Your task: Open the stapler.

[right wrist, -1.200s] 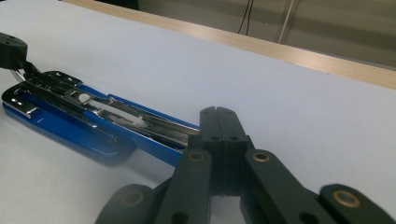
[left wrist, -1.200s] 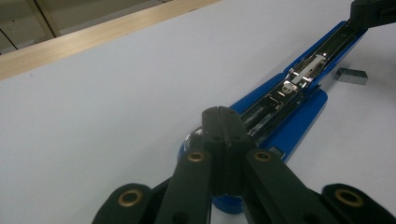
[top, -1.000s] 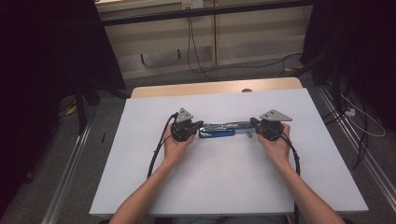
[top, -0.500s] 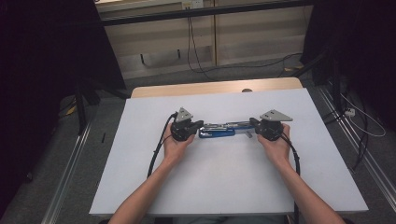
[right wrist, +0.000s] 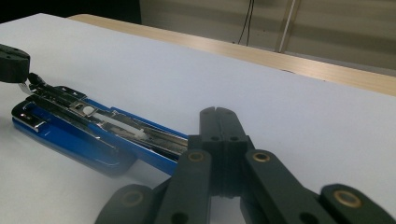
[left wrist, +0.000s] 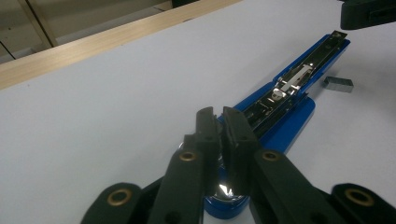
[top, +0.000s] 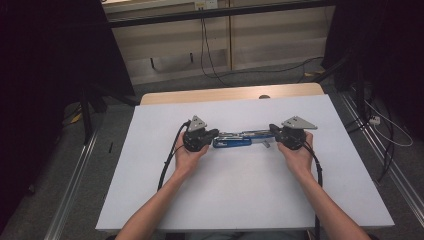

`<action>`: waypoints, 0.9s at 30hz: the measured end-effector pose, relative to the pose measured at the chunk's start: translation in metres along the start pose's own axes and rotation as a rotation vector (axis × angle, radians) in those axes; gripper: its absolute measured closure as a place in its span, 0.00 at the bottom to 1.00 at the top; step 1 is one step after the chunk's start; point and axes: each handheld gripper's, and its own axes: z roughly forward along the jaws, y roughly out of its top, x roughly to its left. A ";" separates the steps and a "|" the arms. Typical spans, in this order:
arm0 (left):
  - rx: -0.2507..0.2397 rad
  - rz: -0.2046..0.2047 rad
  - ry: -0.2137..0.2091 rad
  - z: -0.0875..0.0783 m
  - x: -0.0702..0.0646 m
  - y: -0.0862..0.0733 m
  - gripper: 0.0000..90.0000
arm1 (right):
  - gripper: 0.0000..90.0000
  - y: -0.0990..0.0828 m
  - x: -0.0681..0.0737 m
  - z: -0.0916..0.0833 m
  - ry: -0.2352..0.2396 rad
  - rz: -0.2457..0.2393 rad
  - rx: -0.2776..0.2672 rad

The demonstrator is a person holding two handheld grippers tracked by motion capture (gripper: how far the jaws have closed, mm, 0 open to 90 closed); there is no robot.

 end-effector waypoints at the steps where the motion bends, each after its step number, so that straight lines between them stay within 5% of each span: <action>1: -0.004 0.003 0.003 -0.001 0.000 0.001 0.93 | 1.00 0.000 0.000 0.000 0.002 0.002 -0.001; 12: -0.032 -0.056 0.029 -0.007 0.006 0.002 0.63 | 0.84 0.002 0.001 -0.002 0.020 0.016 -0.013; 19: -0.034 -0.056 0.056 -0.010 0.009 0.003 0.44 | 0.67 0.002 0.002 -0.002 0.029 0.023 -0.010; 27: -0.014 -0.060 0.081 -0.010 0.008 0.003 0.12 | 0.28 0.004 0.003 -0.003 0.021 0.037 -0.036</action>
